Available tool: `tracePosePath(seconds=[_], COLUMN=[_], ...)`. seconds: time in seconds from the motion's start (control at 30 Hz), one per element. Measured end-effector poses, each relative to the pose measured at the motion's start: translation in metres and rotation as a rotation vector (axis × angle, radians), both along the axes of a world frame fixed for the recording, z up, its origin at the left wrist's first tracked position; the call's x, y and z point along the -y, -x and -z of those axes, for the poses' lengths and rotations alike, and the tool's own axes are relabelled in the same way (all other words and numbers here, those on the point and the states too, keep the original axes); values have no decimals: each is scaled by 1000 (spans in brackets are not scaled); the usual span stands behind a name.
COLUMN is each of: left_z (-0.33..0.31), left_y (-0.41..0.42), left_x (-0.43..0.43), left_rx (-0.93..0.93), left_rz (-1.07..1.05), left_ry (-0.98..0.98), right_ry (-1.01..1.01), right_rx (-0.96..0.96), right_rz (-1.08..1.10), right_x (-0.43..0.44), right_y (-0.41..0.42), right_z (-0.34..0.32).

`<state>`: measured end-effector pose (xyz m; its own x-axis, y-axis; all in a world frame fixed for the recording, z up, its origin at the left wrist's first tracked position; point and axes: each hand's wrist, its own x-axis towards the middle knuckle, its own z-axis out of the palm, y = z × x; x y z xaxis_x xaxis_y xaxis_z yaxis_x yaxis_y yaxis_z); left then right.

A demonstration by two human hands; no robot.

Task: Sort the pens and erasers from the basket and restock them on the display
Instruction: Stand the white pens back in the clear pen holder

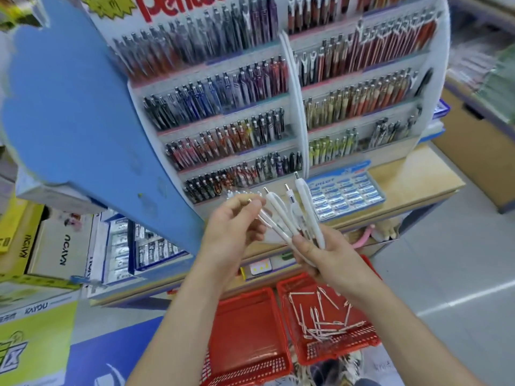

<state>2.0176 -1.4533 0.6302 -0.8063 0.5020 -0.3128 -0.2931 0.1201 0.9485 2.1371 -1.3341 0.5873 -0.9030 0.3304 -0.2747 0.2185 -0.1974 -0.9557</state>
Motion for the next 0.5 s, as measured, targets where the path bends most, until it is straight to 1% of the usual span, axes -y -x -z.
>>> tracePosePath(seconds=[0.1,0.17,0.23,0.3,0.37,0.43,0.5], left_z=[-7,-8,-7,-7,-5,1,10], left_y=[17,23,29,40,51,58,59], left_x=[9,9,8,9,9,3,-7], left_rx=[-157,-199,-254,-352,-475,-596,-684], left_rz=[76,77,-19,-153,-200,-149,-71], left_ry=[140,225,293,369,498,630,717], right_ry=[-23,-92,-99,-83,-92,-65,-19], right_rx=[1,13,11,3,37,63,82], right_rz=[29,49,103,205,307,352,353], right_x=[-10,-17,-25,-35,-49,-63,-72], right_y=[9,16,23,30,33,33,31], right_z=[12,23,30,34,34,35,37])
